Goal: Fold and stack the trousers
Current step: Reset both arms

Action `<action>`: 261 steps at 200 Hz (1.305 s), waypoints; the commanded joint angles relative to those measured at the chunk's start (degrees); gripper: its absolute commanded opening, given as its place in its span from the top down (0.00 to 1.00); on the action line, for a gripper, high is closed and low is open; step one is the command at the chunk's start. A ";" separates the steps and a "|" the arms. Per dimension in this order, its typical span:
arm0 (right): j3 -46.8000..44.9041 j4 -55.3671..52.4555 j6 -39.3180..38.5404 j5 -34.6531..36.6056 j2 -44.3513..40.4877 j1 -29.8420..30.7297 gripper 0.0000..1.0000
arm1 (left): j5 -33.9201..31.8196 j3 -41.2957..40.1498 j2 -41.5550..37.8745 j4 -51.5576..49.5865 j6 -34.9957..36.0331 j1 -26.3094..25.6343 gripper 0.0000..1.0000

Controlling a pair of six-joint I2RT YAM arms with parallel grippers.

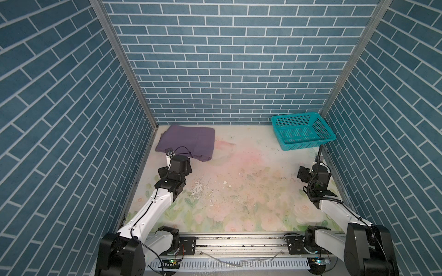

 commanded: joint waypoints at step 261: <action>1.26 29.13 -3.21 -22.46 23.82 -4.60 0.01 | 22.06 -21.35 24.89 70.63 24.52 9.91 0.01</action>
